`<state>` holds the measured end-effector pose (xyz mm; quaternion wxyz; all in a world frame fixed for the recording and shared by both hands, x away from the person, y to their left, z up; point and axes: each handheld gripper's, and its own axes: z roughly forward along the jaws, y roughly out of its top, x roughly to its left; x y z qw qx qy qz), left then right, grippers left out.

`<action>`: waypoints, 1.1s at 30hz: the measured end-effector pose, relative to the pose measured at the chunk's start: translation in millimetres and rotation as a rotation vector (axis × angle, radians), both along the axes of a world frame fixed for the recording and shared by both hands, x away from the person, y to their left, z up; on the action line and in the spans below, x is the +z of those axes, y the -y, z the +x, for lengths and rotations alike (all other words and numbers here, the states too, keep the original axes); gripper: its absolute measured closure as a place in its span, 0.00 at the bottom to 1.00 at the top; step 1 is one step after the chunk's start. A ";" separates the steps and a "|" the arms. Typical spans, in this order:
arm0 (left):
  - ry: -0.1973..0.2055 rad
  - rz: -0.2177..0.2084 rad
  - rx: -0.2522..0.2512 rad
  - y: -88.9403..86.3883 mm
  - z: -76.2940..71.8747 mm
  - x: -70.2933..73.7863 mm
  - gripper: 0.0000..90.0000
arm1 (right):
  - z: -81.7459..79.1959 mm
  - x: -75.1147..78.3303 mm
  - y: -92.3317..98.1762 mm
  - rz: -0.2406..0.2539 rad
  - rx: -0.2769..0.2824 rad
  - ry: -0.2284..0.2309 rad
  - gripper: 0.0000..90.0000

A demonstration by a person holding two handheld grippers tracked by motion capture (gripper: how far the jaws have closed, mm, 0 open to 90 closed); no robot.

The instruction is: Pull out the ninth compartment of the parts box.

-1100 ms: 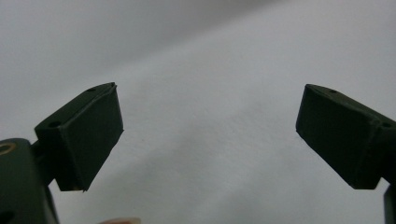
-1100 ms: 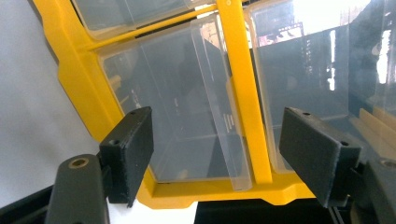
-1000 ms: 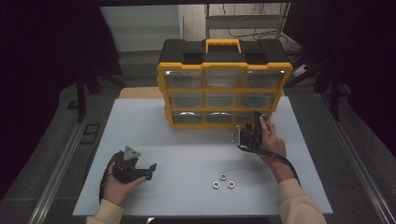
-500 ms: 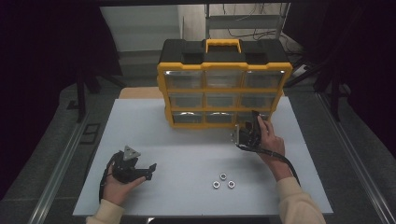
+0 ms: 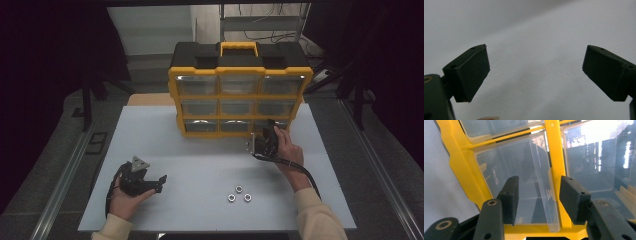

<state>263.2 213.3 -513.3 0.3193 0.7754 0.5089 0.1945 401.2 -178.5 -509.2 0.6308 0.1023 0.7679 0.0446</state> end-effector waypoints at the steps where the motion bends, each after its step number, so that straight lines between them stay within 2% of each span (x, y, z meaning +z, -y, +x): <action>1: 0.000 0.000 0.000 0.0 0.0 0.0 0.09 | 1.3 0.6 0.7 0.008 0.013 -0.038 0.59; 8: 0.001 0.002 0.001 -0.8 -0.1 0.2 0.09 | 4.5 -1.6 1.8 0.004 0.010 -0.036 0.62; 10: 0.000 0.002 0.002 -1.2 0.0 0.0 0.09 | 2.6 -2.7 -0.2 -0.020 -0.017 0.019 0.63; 12: 0.000 0.002 0.002 -1.2 -0.1 0.0 0.09 | 2.9 -2.7 -1.0 -0.021 -0.007 0.017 0.64; 13: 0.000 0.003 0.002 -1.2 -0.2 0.1 0.09 | 4.1 -1.8 -0.8 -0.014 0.012 -0.023 0.65; 24: 0.002 0.002 0.004 -1.5 -0.2 -0.1 0.09 | 4.2 0.5 0.4 -0.048 0.015 0.002 0.77; 25: 0.002 0.002 0.004 -1.6 -0.2 -0.1 0.09 | 2.9 -0.6 0.0 -0.059 -0.004 0.046 0.78; 28: 0.002 0.002 0.004 -2.0 -0.3 0.1 0.09 | 3.2 -0.6 2.0 -0.062 0.000 0.052 0.80; 29: 0.002 0.001 0.004 -2.1 -0.3 0.2 0.09 | 4.8 0.1 3.6 -0.049 0.023 0.014 0.80; 33: 0.002 0.002 0.002 -1.3 -0.4 0.3 0.09 | 4.9 0.2 5.9 -0.058 0.023 0.023 0.82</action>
